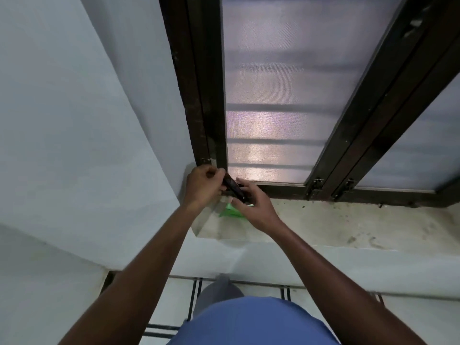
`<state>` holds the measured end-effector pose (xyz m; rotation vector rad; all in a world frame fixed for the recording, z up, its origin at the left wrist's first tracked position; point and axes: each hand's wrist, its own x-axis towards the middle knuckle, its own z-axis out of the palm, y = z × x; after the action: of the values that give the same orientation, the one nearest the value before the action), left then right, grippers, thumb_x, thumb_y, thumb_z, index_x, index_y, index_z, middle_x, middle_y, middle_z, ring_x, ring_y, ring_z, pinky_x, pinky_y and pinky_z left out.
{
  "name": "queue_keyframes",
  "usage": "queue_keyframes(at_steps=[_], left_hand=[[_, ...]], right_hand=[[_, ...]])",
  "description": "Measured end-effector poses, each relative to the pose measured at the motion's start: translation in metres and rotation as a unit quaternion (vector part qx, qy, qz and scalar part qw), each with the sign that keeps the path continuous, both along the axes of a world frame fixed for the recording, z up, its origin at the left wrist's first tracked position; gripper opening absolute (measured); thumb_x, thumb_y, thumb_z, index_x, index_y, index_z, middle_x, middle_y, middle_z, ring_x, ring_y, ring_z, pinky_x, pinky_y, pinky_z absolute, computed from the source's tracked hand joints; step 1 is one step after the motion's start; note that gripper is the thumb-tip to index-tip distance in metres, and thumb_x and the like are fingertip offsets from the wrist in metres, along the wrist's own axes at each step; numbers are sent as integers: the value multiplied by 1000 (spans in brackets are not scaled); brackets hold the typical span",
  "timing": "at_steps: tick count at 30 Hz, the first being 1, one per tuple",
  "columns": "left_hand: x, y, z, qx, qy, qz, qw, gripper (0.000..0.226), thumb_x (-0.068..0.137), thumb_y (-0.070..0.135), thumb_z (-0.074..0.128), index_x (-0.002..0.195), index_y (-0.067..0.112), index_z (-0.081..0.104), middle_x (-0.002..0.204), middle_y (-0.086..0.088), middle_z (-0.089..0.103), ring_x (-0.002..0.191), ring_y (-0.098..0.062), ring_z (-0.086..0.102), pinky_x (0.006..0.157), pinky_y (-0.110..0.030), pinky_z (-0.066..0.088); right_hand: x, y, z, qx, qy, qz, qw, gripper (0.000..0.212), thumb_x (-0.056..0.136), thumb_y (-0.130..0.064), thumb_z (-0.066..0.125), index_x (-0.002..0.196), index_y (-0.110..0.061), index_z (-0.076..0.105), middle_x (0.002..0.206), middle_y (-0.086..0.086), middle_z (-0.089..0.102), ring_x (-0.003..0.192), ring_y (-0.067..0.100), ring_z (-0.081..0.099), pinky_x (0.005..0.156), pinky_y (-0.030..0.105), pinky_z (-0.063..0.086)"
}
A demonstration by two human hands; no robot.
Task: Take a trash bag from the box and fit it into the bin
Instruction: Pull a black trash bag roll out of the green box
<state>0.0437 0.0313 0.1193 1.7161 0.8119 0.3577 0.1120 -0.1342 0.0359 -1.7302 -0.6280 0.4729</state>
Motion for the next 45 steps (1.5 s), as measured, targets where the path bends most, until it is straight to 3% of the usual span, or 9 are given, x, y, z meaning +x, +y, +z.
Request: queue_keyframes(at_steps=[3, 7, 13, 18, 25, 30, 37, 41, 45], left_hand=[[0, -4, -4, -111, -31, -13, 993, 38, 103, 39, 73, 108, 1, 76, 96, -16, 84, 76, -22, 83, 72, -35, 69], [-4, -13, -17, -123, -12, -54, 991, 40, 94, 43, 83, 108, 6, 79, 96, -4, 84, 81, -16, 81, 80, -39, 68], [-4, -24, -16, -215, -19, -59, 975, 39, 102, 44, 73, 117, 9, 77, 108, -11, 84, 94, -23, 80, 67, -27, 60], [-7, -25, -23, -291, -50, -53, 954, 41, 103, 23, 72, 137, 1, 69, 131, -27, 74, 108, -29, 71, 74, -24, 63], [-11, -30, -13, -333, -53, -107, 935, 47, 100, 41, 77, 132, 6, 76, 127, -15, 80, 120, -33, 76, 101, -46, 61], [-16, -25, -15, -469, -39, -45, 881, 35, 113, 25, 53, 132, 3, 72, 114, -14, 81, 90, -23, 81, 73, -33, 64], [-17, -24, -14, -441, -75, -52, 893, 40, 98, 6, 72, 136, -5, 70, 130, -20, 77, 92, -20, 81, 84, -31, 68], [-18, -16, -19, -493, -88, -20, 865, 31, 97, 9, 57, 126, 3, 68, 101, -12, 77, 82, -24, 75, 71, -34, 66], [-23, -20, -18, -369, -39, -95, 924, 37, 95, 19, 81, 129, 6, 75, 116, -10, 82, 105, -26, 80, 88, -37, 65]], right_hand=[[-3, -1, 7, 33, 22, -53, 998, 13, 107, -32, 75, 118, -34, 83, 100, -2, 85, 75, 17, 76, 69, 43, 64], [-8, -3, 17, 23, 76, -84, 993, 31, 114, -37, 65, 109, -13, 84, 96, 13, 85, 62, 19, 77, 55, 26, 54], [-12, -7, 20, 26, 26, -118, 992, 37, 101, -48, 75, 87, -15, 79, 69, 12, 68, 64, 16, 62, 64, 34, 49], [-10, -9, 29, 65, 77, -160, 982, 17, 107, -28, 76, 93, -25, 83, 82, 1, 84, 72, 14, 80, 67, 26, 58], [-16, -14, 39, 82, 88, -163, 979, 10, 105, -26, 79, 99, -20, 84, 82, -1, 82, 76, 7, 74, 72, 29, 60], [-13, -13, 46, 104, 164, -203, 960, 15, 108, -27, 75, 104, -15, 83, 100, 19, 84, 82, 17, 76, 76, 36, 62], [-19, -22, 41, 65, 195, -232, 951, 17, 109, -23, 74, 97, -12, 79, 82, 3, 78, 61, 14, 73, 72, 35, 54], [-20, -26, 40, 32, 207, -255, 944, 21, 108, -27, 76, 106, -6, 79, 94, 8, 77, 58, 10, 73, 70, 33, 55], [-21, -33, 57, -98, 137, -243, 955, 44, 105, -22, 72, 145, -8, 61, 135, 10, 73, 103, 22, 74, 89, 39, 58]])
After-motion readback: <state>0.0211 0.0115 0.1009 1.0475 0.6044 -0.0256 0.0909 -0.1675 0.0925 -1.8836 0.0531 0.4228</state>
